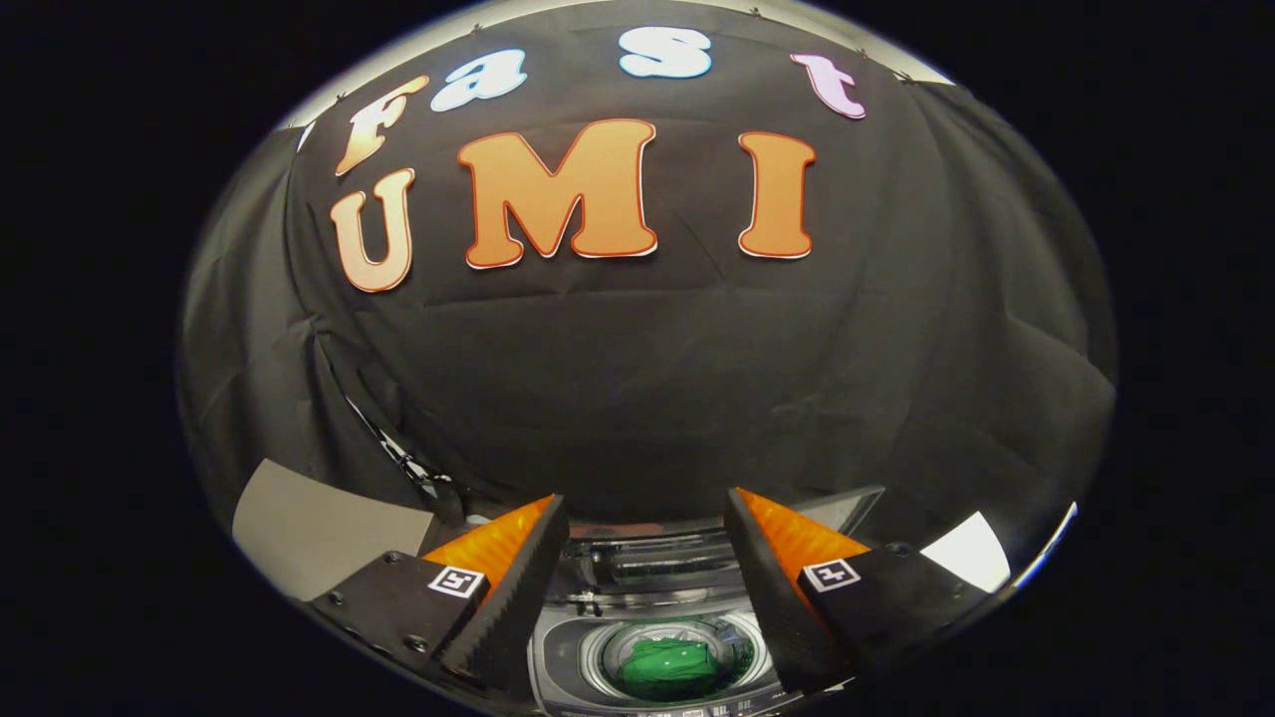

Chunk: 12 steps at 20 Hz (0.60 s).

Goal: Put the clothes into the washing machine and then close the washing machine lid.

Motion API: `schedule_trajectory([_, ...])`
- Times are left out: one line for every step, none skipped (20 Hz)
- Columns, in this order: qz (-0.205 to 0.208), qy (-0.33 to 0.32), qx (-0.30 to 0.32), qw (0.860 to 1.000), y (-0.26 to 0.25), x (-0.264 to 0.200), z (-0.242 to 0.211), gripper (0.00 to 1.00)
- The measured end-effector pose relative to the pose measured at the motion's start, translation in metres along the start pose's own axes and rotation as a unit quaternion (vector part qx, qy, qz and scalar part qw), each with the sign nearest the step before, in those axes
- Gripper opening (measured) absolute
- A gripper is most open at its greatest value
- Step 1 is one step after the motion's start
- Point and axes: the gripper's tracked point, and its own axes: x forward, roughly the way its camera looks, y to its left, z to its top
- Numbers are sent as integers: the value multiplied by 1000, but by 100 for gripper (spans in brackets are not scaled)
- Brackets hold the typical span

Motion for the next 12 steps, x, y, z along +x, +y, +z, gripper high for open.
schedule_trajectory([1, 1, -1, 1000, 1, 10, 0, 100])
schedule_trajectory([-1, 4, 1, 1000, -1, 20, 0, 100])
schedule_trajectory([-3, 7, 2, 1000, -3, 30, 0, 100])
schedule_trajectory([-6, 9, 2, 1000, -6, 41, 0, 100])
schedule_trajectory([-6, 8, 0, 1000, -7, 51, -1, 100])
schedule_trajectory([-8, 10, -5, 1000, -9, 59, -2, 100])
schedule_trajectory([-9, 14, -11, 1000, -11, 68, -5, 100])
schedule_trajectory([-9, 21, -16, 1000, -12, 76, -9, 100])
schedule_trajectory([-11, 28, -20, 999, -12, 85, -14, 100])
schedule_trajectory([-14, 35, -26, 999, -13, 91, -20, 100])
schedule_trajectory([-16, 41, -30, 999, -15, 96, -25, 100])
schedule_trajectory([-15, 47, -29, 998, -15, 100, -30, 100])
